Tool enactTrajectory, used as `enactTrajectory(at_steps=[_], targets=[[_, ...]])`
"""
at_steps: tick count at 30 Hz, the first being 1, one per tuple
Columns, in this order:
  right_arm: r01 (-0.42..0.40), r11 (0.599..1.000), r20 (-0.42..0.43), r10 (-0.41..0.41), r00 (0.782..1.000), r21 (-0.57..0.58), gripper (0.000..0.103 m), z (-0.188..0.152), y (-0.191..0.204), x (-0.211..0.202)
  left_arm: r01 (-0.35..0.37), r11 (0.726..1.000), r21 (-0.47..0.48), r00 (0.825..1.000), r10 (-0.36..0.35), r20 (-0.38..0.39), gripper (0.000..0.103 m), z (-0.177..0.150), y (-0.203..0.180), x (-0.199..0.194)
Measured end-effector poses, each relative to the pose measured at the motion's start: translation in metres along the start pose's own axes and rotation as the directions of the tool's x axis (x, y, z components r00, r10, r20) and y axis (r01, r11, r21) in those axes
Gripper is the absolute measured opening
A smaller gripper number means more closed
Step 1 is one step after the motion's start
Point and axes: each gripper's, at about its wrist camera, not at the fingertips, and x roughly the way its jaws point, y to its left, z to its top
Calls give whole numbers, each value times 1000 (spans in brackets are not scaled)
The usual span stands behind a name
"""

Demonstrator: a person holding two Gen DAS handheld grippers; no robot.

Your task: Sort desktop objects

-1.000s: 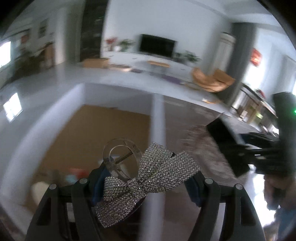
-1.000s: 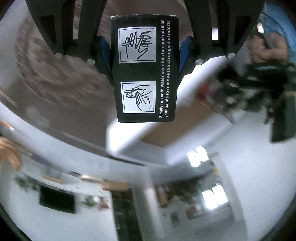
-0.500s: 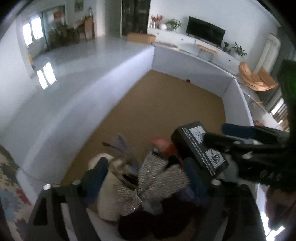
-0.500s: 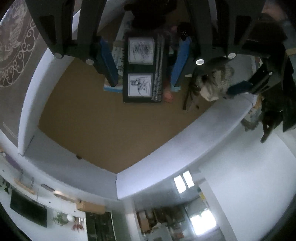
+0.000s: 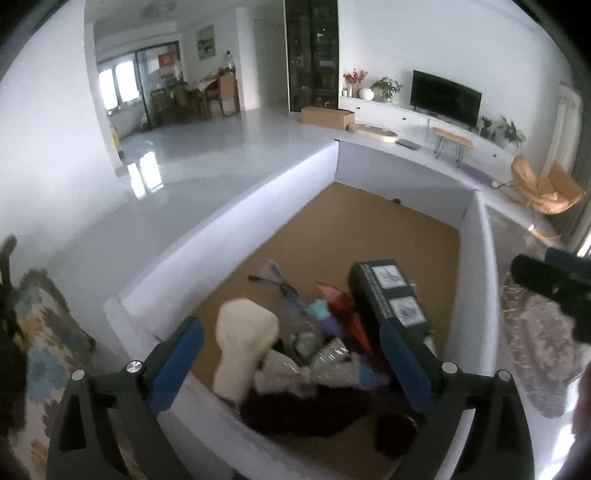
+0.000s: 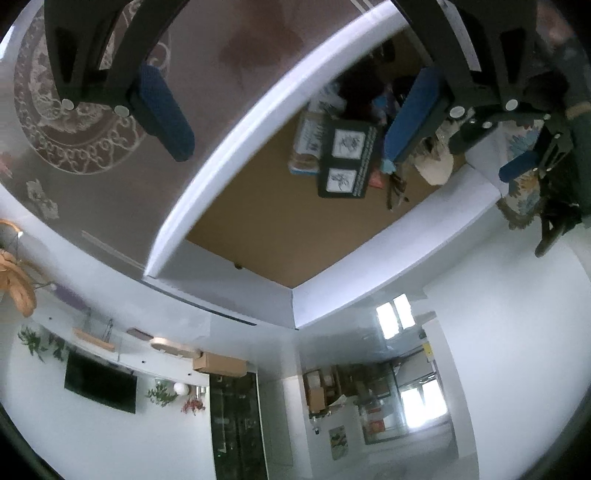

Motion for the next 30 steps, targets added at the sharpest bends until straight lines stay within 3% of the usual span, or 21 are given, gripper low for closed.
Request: enactTrajectory(at_steps=[9, 20, 24, 30], targets=[[4, 1000, -27, -5, 1000, -17, 103, -15, 1, 3, -30, 998, 53, 995, 24, 100, 97, -16, -16, -42], [2, 996, -31, -4, 1000, -88, 103, -10, 28, 9, -40, 999, -34, 994, 43, 101, 97, -16, 5, -45], [2, 995, -38, -6, 999, -98, 103, -12, 31, 15, -33, 999, -28, 993, 36, 114, 97, -17, 7, -45], [2, 996, -51, -7, 999, -91, 103, -15, 28, 23, 50, 997, -55, 995, -45, 88, 103, -20, 12, -41]])
